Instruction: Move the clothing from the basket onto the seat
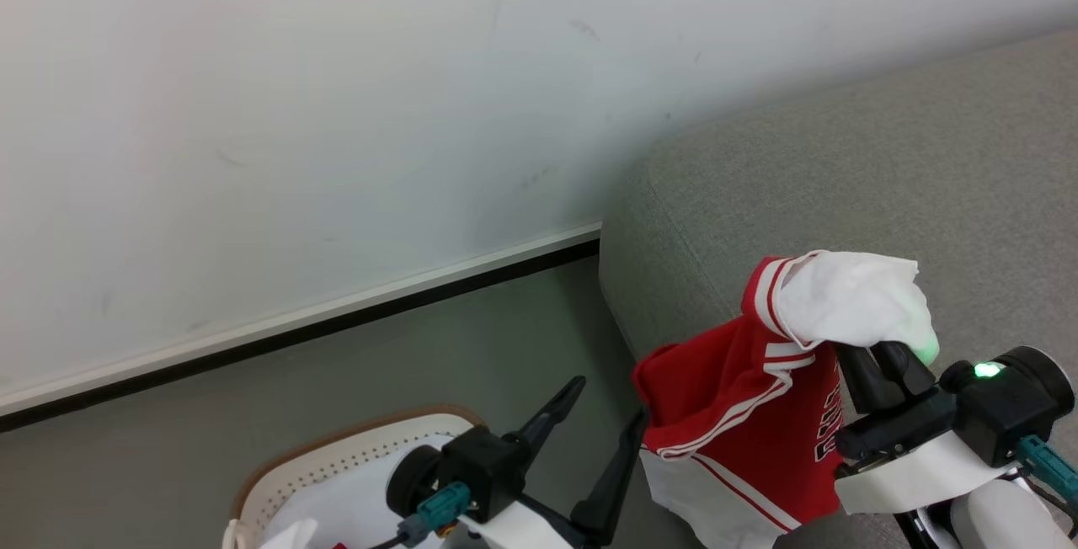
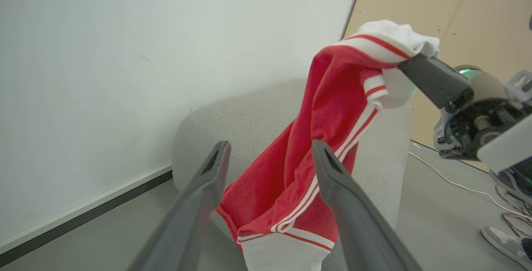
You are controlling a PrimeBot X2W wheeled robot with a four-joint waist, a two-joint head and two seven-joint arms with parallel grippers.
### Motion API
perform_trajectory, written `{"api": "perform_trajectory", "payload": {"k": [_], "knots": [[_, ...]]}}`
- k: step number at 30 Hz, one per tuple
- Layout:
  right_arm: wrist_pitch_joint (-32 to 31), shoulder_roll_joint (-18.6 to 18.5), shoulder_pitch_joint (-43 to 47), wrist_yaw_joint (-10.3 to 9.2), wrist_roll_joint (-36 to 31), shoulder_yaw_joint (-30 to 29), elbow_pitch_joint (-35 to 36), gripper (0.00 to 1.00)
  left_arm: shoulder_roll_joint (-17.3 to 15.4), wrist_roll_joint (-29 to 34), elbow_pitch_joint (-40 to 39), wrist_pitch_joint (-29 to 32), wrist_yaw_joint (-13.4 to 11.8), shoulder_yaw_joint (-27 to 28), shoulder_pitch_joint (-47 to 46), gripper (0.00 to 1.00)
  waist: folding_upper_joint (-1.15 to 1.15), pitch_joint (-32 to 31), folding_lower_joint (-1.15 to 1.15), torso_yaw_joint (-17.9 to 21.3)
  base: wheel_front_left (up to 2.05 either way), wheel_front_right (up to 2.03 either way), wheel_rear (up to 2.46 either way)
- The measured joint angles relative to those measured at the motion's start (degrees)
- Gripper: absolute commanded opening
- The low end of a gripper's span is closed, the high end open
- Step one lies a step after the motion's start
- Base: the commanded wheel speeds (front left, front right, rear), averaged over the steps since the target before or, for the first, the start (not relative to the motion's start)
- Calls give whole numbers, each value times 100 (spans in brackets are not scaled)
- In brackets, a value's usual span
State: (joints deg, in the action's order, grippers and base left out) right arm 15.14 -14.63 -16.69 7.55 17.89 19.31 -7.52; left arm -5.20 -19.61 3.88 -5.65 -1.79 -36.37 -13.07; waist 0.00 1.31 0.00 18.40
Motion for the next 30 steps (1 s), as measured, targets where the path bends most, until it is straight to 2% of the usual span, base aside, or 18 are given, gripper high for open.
{"api": "perform_trajectory", "payload": {"k": [4, 11, 15, 19, 23, 27, 30], "knots": [[1, 1, 5, 0, 21, -250, 123, 0, -7, 9, -71, 9, 27, -49, -113, 100, 0, 200, 0, 117, 0, 0, 0], [1, 186, -439, 0, -48, -935, 303, 0, -230, 177, -414, 188, 181, -70, -576, 100, 0, 840, 0, 115, 0, 0, 0], [1, 358, -1104, 0, -185, -1363, 361, 0, -446, 272, -715, 360, 323, 25, -1059, 100, 0, 1412, 0, 30, 0, 0, 0], [-33, 348, -2112, 0, -363, -2035, 326, 0, -637, 391, -1000, 470, 477, 120, -1534, 100, 0, 2073, -1, -85, 0, 0, 0], [-396, 97, -3158, 1, -387, -2596, 40, 0, -821, 402, -1180, 544, 575, 212, -1839, 100, 0, 2705, -2, -212, 0, 0, 0], [-788, -502, -4225, 1, -510, -3083, -435, 0, -882, 410, -1261, 556, 656, 198, -2113, 100, 0, 3225, -2, -379, 0, 0, 0], [-1032, -781, -4947, 1, -567, -3496, -799, 0, -882, 403, -1278, 503, 678, 218, -2189, 100, 0, 3445, -3, -587, 0, 0, 0]]}}
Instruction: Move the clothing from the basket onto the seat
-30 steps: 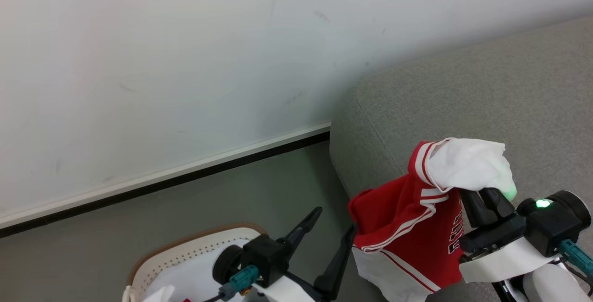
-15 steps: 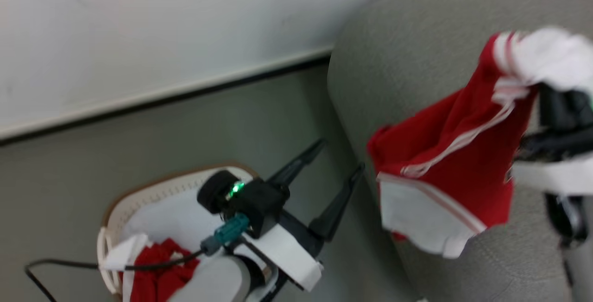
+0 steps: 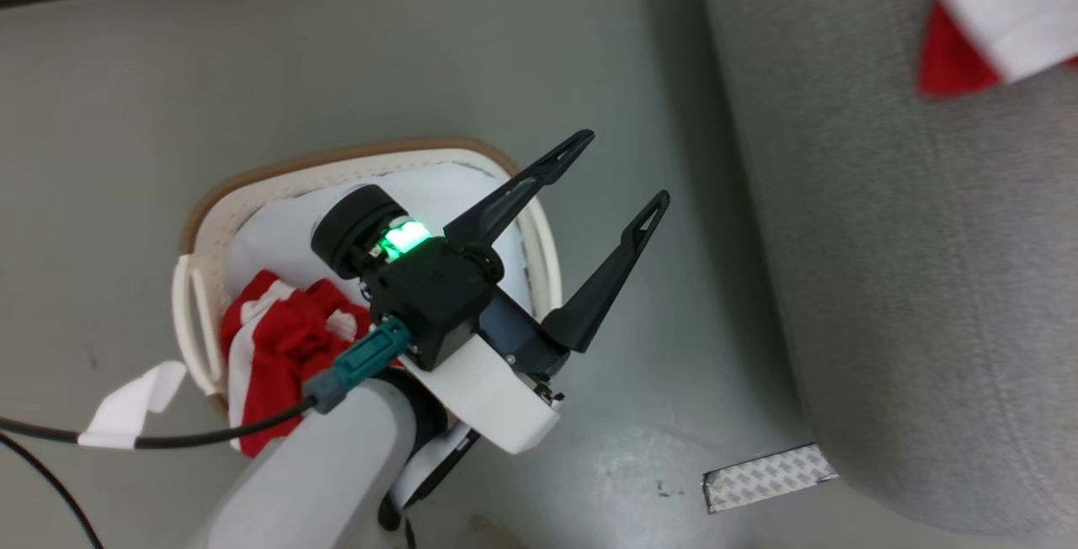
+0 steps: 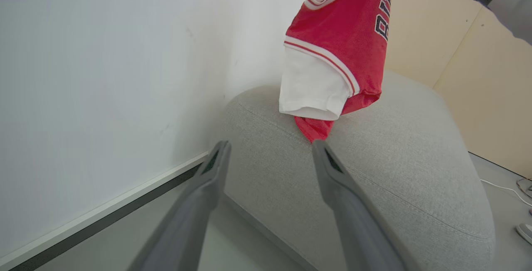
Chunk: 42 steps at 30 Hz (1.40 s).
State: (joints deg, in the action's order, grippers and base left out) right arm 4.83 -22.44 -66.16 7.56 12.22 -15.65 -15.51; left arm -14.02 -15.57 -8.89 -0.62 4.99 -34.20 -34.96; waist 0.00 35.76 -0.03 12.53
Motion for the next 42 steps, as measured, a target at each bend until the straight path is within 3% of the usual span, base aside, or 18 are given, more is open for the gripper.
{"api": "perform_trajectory", "payload": {"k": [4, 7, 13, 19, 20, 21, 22, 25, 33, 37, 42], "knots": [[-336, -358, -589, 0, -410, -470, -513, 0, -8, -12, -30, -47, -7, -1, 3, 100, 0, 161, 1, -273, 0, 0, 0], [-381, -399, -719, 0, -709, -869, -875, 0, -23, -29, -63, -47, -31, -12, 17, 100, 0, 289, 3, -418, 0, 0, 0], [-56, 240, -163, 0, -1394, -1680, -1812, 0, -101, -34, -70, -48, -74, 9, 65, 100, 0, 567, 2, -536, 0, 0, 0], [387, 710, 253, 0, -1805, -2477, -2628, 2, -156, -68, -20, -55, -155, 43, 205, 100, 0, 459, 3, -500, 0, 0, 0], [442, 781, 295, 0, -1855, -2553, -2729, 45, -169, -83, -10, -55, -187, 52, 251, 100, 0, 423, 3, -482, 0, 0, 0], [486, 818, 335, 0, -1979, -2604, -2810, 97, -183, -114, 2, -55, -204, 60, 289, 100, 0, 385, 3, -459, 0, 0, 0], [527, 833, 366, 0, -2059, -2647, -2878, 100, -193, -124, 14, -56, -233, 77, 326, 100, 0, 342, 3, -432, 0, 0, 0], [644, 864, 485, 0, -2196, -2639, -3023, 100, -200, -183, 67, -98, -303, 107, 415, 100, 0, 188, 3, -356, 0, 0, 0], [945, 1222, 1450, 0, -2308, -1589, -3140, 100, -191, -369, 381, -409, -510, 294, 792, 100, 0, -476, 4, -218, 0, 0, 0], [1004, 1437, 2090, 0, -2090, -1106, -2608, 100, -190, -431, 637, -665, -719, 508, 992, 100, 0, -875, 4, -208, 0, 0, 0], [1023, 1650, 3115, 0, -1825, -470, -1344, 100, -198, -627, 1037, -998, -929, 767, 1386, 100, 0, -1425, 5, -264, 0, 0, 0]]}}
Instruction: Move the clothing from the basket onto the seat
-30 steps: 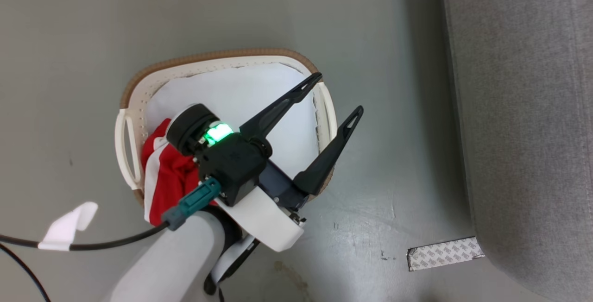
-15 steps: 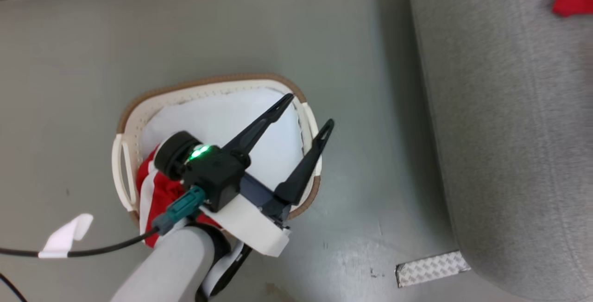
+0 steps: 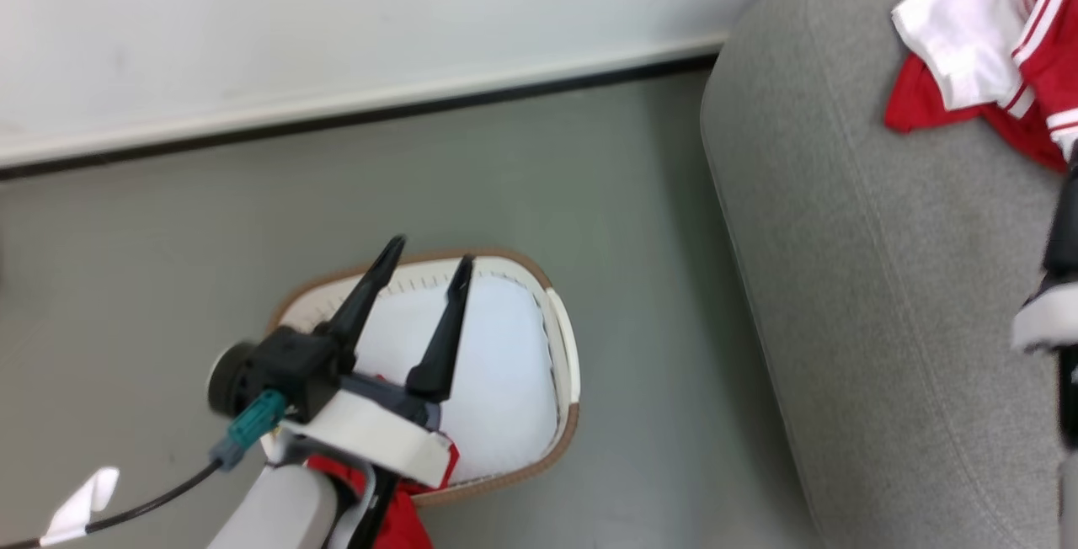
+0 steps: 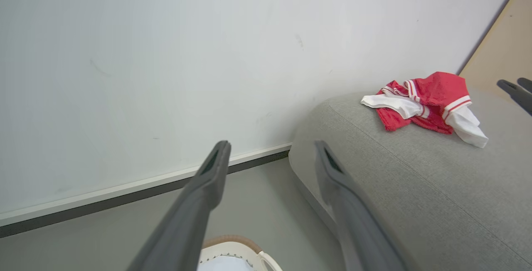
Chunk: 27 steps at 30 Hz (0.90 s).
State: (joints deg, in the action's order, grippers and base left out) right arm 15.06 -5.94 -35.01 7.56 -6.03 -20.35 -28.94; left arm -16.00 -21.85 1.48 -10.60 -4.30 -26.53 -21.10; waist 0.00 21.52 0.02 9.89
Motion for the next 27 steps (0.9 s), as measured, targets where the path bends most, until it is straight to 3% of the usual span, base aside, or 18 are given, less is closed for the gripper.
{"api": "perform_trajectory", "payload": {"k": [7, 15, 20, 27], "knots": [[11, 209, 1592, 0, 352, 890, 1514, 100, -88, -51, 620, -356, -318, 324, 672, 100, 0, -777, 1, -240, 0, 0, 0], [11, 271, 2842, 0, 902, 1546, 2201, 100, 20, -29, 910, -449, -422, 918, 1528, 100, 0, -1498, 0, -620, 0, 0, 0], [12, 287, 3403, 0, 1014, 1675, 2150, 100, 266, 92, 877, -453, -230, 1327, 2245, 100, 0, -1932, 0, -770, 0, 0, 0], [11, 303, 3693, 0, 1110, 1920, 1878, 100, 635, 452, 875, -454, 224, 1747, 2646, 100, 0, -2272, 0, -971, 0, 0, 0]]}}
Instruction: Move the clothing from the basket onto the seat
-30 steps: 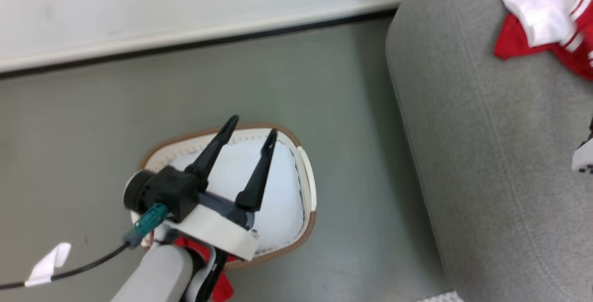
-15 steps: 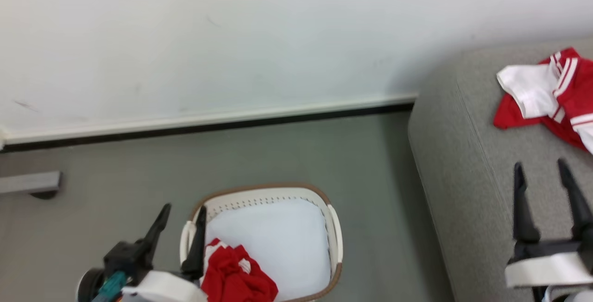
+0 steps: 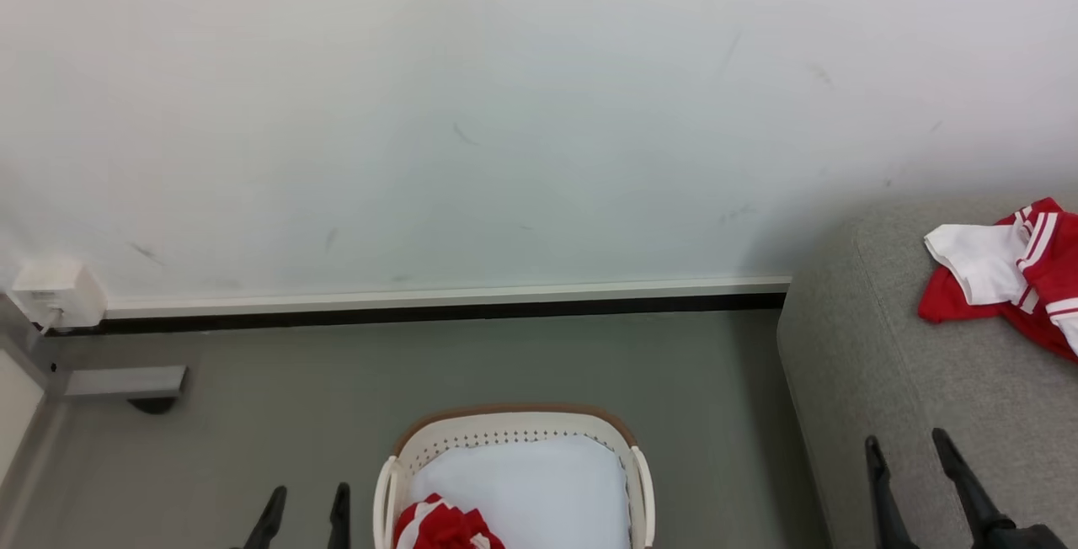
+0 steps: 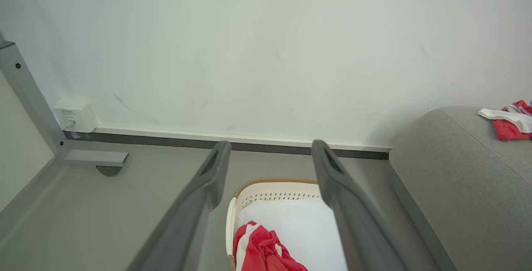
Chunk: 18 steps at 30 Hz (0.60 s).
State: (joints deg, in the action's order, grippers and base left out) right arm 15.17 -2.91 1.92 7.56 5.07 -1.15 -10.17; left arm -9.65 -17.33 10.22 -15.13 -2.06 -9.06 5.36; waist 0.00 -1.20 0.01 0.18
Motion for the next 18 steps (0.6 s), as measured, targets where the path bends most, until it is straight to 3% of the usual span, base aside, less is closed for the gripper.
{"api": "perform_trajectory", "payload": {"k": [8, 18], "knots": [[0, 5, 64, 0, 177, 126, -222, 100, 298, 392, -45, 0, 470, 349, 8, 100, 0, -91, -1, -99, 0, 0, 0], [0, 5, 58, 0, 268, 233, -312, 100, 497, 670, 10, 0, 697, 666, -16, 100, 0, -55, -1, -14, 0, 0, 0]]}}
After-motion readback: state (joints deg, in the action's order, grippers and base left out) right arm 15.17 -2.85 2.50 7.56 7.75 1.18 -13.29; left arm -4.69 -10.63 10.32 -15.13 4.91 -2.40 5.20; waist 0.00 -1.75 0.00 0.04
